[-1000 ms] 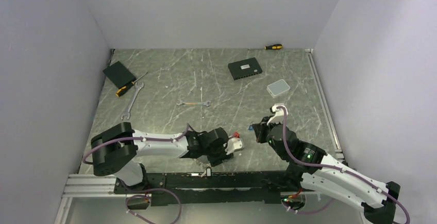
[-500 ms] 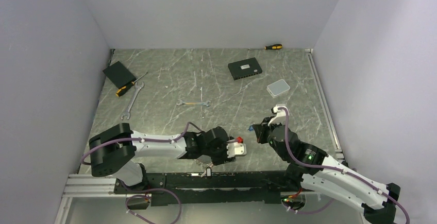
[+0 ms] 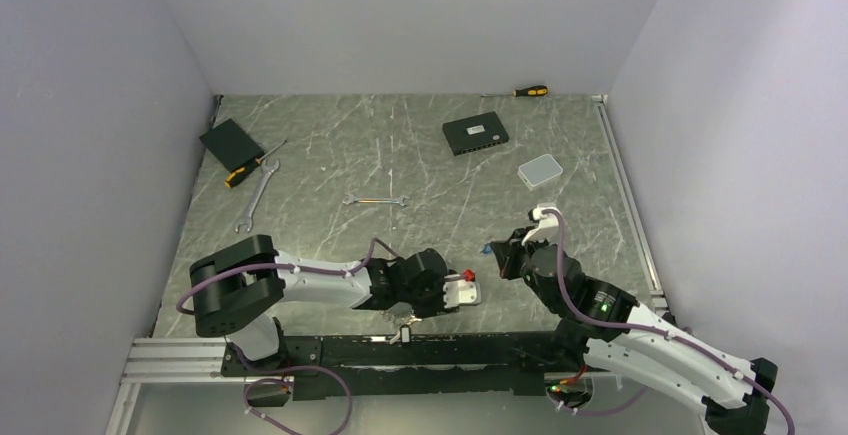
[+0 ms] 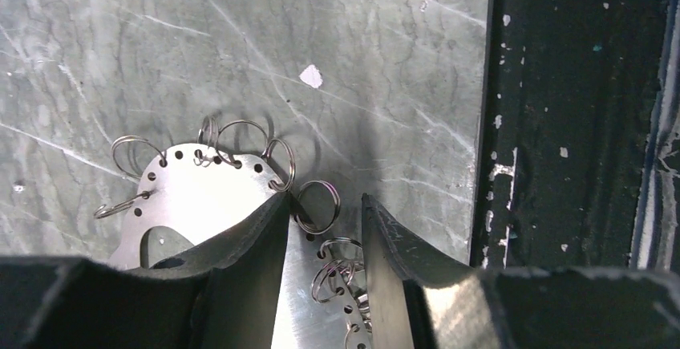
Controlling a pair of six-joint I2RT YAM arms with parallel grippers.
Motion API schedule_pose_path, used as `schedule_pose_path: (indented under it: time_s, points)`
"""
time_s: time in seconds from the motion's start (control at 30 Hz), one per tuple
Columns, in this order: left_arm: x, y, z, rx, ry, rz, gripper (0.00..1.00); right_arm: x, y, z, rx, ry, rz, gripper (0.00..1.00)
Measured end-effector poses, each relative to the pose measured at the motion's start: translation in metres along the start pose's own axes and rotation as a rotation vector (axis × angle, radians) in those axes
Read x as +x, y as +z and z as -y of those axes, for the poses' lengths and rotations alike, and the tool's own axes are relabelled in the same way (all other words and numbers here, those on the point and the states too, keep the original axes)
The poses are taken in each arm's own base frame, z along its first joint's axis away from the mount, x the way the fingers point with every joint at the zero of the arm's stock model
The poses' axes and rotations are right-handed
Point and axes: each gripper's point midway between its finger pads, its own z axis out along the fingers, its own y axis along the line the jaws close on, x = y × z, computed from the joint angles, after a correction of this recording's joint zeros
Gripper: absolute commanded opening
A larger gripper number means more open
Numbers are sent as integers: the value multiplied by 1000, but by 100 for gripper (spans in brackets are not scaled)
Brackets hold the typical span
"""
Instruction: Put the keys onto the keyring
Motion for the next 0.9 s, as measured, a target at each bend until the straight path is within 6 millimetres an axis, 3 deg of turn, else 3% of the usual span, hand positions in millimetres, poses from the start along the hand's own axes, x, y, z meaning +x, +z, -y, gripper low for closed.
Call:
schedule_pose_path:
  time_s: [0.53,0.9]
  points:
    - [3,-15,-7,-57,55,-47,44,0,-1,0,-7,4,5,0]
    - [9,-7,1,-42,78,-83,38,0,-1,0,-8,4,5,0]
